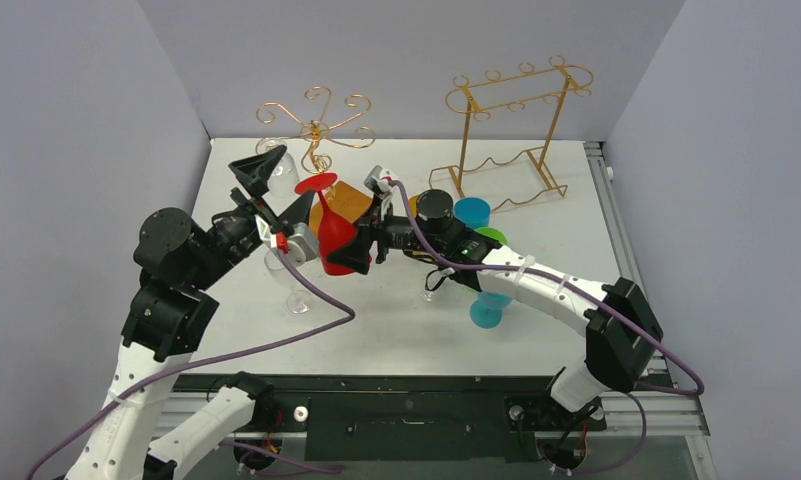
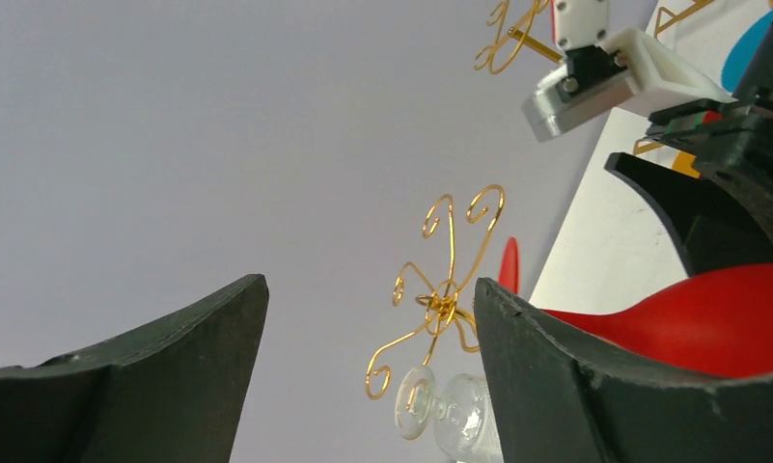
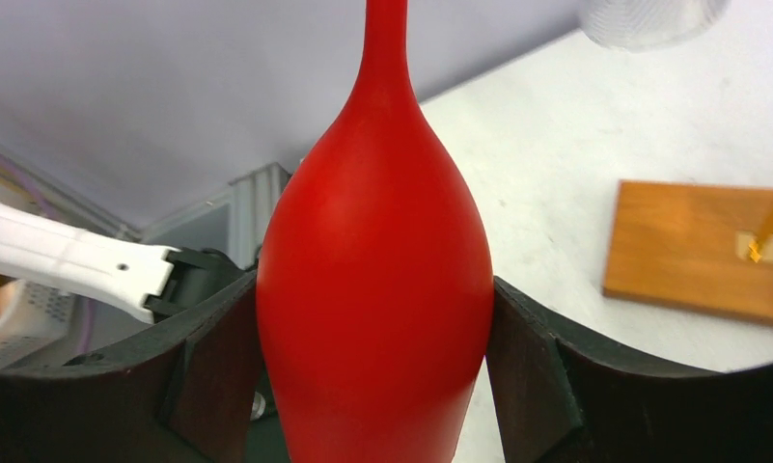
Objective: Place the wine glass upside down on the wine glass rack
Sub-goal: Turn the wine glass upside down at the wine rack.
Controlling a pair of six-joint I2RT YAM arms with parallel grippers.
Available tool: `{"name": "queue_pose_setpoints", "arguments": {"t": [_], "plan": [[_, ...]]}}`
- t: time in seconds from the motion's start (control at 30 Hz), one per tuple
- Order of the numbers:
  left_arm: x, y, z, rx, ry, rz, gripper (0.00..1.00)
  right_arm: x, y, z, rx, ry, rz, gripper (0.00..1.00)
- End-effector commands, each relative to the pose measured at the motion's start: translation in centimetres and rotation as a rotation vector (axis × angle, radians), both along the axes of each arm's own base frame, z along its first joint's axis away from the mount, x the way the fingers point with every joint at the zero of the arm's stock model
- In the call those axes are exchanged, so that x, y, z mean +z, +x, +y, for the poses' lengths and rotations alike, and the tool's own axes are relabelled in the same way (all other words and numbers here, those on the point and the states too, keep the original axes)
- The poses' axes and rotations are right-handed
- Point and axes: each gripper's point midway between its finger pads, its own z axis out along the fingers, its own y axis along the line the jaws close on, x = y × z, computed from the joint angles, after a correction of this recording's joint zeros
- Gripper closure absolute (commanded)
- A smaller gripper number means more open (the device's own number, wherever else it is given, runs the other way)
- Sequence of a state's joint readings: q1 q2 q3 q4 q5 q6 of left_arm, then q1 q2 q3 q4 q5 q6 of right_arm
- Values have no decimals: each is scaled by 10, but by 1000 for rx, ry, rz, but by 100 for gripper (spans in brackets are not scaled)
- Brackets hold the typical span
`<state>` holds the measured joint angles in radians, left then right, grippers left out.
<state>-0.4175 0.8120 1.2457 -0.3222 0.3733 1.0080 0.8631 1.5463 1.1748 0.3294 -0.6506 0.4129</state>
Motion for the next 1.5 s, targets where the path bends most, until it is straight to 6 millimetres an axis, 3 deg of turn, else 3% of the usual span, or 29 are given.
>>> {"name": "queue_pose_setpoints", "arguments": {"t": [0.0,0.17,0.33,0.53,0.7,1.13,1.47], "plan": [[35,-10,8,21,-49,-121,21,-2,34,-16,-136,-71,-91,49],[25,-9,13,44,-38,-67,3,5,67,-21,-217,-66,-120,51],[25,-6,19,85,-87,-17,3,21,86,-21,-252,-15,-148,52],[35,0,27,136,-223,86,4,24,105,-12,-279,9,-152,52],[29,3,30,164,-293,171,4,17,121,-3,-303,-8,-166,52],[21,8,33,218,-464,359,4,5,140,15,-315,-21,-189,52],[22,16,44,293,-494,353,4,-3,137,33,-286,-43,-213,53]]}}
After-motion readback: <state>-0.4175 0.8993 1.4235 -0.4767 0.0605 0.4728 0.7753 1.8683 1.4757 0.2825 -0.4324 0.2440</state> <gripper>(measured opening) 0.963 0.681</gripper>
